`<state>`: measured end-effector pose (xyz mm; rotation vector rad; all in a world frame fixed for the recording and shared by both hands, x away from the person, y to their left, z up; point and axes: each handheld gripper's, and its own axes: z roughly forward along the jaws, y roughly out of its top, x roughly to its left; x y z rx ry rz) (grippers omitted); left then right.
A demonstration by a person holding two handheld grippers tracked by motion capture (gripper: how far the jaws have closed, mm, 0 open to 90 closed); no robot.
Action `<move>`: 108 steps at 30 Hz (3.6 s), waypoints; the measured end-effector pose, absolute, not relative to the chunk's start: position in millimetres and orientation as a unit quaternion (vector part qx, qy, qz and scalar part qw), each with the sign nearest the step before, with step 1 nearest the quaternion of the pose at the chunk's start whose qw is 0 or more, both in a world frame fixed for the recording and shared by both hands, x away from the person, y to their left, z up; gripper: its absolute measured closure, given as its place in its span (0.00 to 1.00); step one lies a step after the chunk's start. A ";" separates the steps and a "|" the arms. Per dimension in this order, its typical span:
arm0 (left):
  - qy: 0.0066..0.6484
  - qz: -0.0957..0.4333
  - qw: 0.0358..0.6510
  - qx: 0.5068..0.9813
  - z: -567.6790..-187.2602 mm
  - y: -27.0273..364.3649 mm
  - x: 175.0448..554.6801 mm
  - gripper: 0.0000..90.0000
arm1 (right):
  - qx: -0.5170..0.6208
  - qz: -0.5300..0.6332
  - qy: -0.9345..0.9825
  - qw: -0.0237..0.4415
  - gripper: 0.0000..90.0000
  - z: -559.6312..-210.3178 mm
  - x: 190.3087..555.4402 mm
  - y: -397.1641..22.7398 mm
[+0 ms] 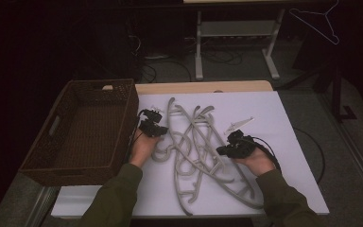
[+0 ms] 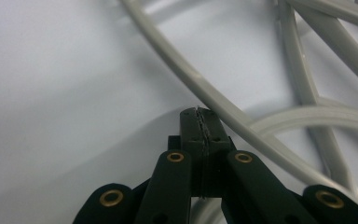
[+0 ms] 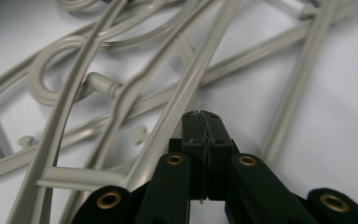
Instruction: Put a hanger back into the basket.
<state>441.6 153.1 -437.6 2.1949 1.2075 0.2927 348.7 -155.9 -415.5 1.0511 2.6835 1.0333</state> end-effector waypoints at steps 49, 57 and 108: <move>0.438 0.108 0.379 0.808 -403.2 167.9 412.1 0.43 | 0.301 0.416 0.856 0.051 0.33 -401.9 325.8 -128.3; 0.421 0.082 0.379 0.820 -411.0 175.9 360.0 0.40 | 0.335 0.446 0.825 0.096 0.17 -395.1 322.7 -166.2; 0.457 0.107 0.347 0.812 -431.1 176.8 344.2 0.83 | 0.379 0.450 0.801 0.110 0.20 -402.2 307.9 -213.2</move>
